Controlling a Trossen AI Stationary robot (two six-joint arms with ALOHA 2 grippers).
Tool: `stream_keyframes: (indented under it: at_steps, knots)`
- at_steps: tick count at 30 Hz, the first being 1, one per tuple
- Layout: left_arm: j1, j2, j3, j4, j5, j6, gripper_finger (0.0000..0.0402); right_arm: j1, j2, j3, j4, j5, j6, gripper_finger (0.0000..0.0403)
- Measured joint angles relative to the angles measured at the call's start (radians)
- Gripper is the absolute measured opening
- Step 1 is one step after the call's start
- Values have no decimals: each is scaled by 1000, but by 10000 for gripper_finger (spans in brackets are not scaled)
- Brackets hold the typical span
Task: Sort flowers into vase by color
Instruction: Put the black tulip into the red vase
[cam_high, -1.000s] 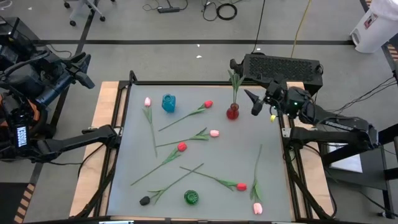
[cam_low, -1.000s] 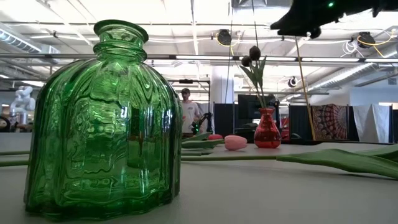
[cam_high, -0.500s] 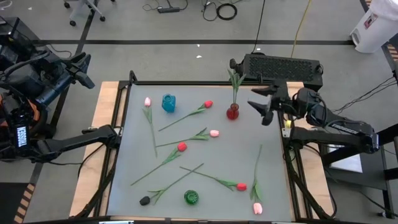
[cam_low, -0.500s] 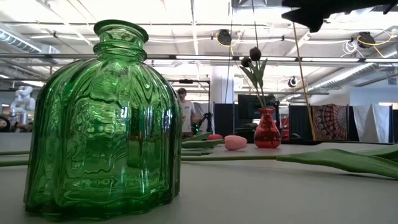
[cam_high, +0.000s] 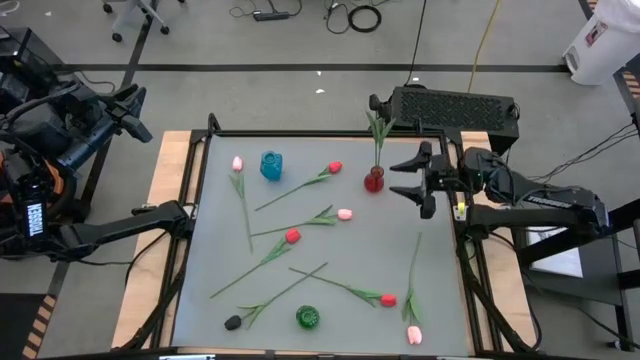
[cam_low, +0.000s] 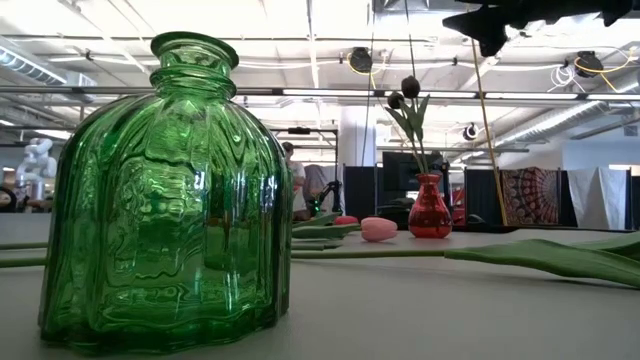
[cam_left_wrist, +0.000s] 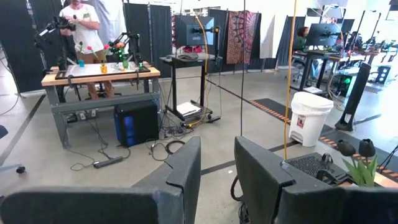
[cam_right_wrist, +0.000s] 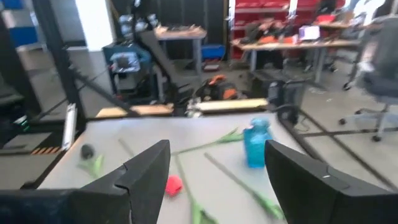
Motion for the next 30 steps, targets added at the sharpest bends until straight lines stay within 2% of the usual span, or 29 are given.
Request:
stream_keyframes:
  at_steps: [6, 11, 23, 30]
  knots:
    - [0, 0, 0, 0, 0, 0, 105, 84, 17, 0, -89, 2, 19, 253]
    - [0, 0, 0, 0, 0, 0, 105, 125, 25, 0, -89, 10, 53, 253]
    - [0, 0, 0, 0, 0, 0, 105, 140, 35, 0, -71, 14, 16, 253]
    - [0, 0, 0, 0, 0, 0, 105, 140, 60, 0, -68, 120, 83, 253]
